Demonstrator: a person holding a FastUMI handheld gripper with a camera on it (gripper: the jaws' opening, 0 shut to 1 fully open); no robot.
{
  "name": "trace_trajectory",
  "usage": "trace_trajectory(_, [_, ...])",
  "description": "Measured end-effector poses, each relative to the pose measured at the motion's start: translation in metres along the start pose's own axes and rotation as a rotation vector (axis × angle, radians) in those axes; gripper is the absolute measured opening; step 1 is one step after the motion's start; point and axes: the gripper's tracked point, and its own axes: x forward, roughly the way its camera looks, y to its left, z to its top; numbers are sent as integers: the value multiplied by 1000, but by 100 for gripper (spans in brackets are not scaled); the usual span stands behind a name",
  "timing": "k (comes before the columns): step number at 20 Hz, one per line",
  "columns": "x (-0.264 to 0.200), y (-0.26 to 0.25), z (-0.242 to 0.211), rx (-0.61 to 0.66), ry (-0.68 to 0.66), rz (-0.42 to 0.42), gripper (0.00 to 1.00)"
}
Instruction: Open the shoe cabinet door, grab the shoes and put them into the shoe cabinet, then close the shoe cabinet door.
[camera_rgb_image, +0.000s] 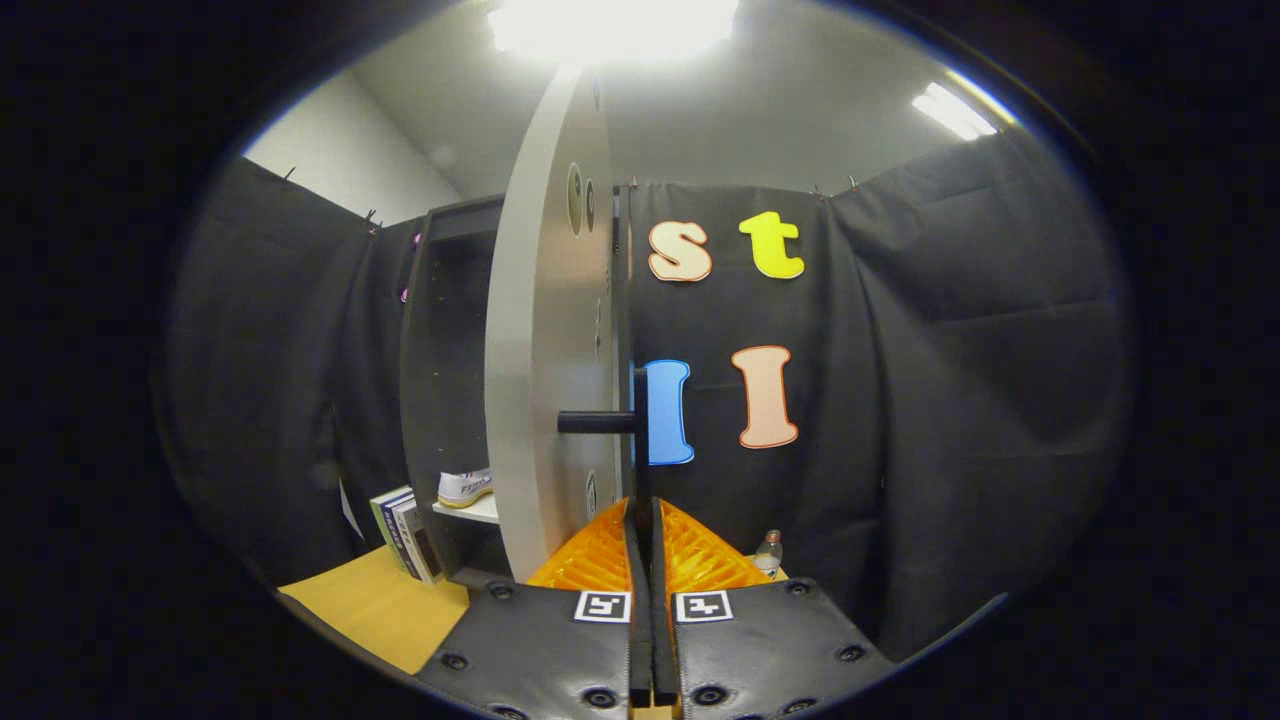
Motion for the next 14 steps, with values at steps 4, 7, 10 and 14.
trace_trajectory(4, [-5, -19, 0, -1, 2, -1, 40])
trace_trajectory(7, [-19, -24, -1, 54, -5, 10, 66])
trace_trajectory(10, [-45, -30, -4, 47, -7, -13, 81])
trace_trajectory(14, [-72, -10, -6, -13, -26, 2, 94])
